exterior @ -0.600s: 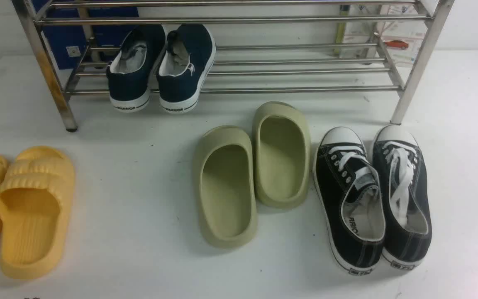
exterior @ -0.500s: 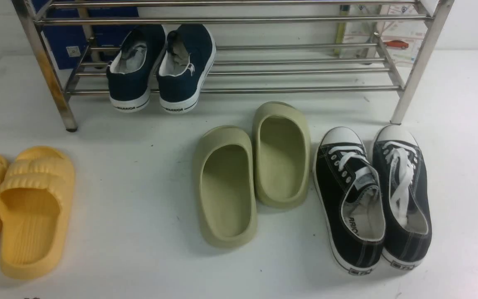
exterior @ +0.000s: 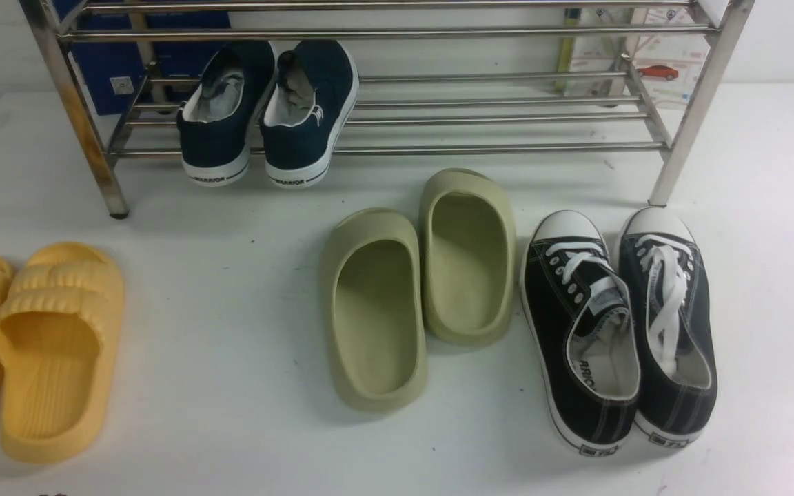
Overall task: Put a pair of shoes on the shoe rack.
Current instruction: Use the right arm to grab the shoe closest to it
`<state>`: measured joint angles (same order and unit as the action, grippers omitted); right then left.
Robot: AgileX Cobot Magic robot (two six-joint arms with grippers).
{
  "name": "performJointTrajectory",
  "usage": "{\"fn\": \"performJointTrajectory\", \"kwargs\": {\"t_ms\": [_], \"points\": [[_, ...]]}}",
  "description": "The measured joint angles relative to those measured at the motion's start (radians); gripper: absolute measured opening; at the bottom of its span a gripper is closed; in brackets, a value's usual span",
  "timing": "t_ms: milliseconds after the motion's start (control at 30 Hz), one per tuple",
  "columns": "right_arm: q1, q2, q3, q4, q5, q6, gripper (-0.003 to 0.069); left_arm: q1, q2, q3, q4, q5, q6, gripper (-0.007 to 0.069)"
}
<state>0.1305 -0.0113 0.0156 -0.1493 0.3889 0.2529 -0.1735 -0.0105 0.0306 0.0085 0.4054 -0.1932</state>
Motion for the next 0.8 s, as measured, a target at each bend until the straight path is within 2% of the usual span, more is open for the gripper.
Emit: {"fn": "performJointTrajectory", "kwargs": {"t_ms": [300, 433, 733, 800], "points": [[0.0, 0.0, 0.001, -0.017, -0.016, 0.0, 0.0239, 0.0, 0.0, 0.0, 0.0, 0.0, 0.0, 0.0102], [0.0, 0.0, 0.01, -0.039, -0.099, 0.0, 0.0239, 0.0, 0.0, 0.0, 0.0, 0.0, 0.0, 0.0102], [0.0, 0.0, 0.011, -0.058, -0.466, 0.03, 0.0239, 0.0, 0.0, 0.0, 0.0, 0.0, 0.0, 0.0102], [0.0, 0.0, 0.011, -0.03, -0.656, 0.081, 0.0239, 0.0, 0.0, 0.0, 0.0, 0.0, 0.0, 0.0102]]}}
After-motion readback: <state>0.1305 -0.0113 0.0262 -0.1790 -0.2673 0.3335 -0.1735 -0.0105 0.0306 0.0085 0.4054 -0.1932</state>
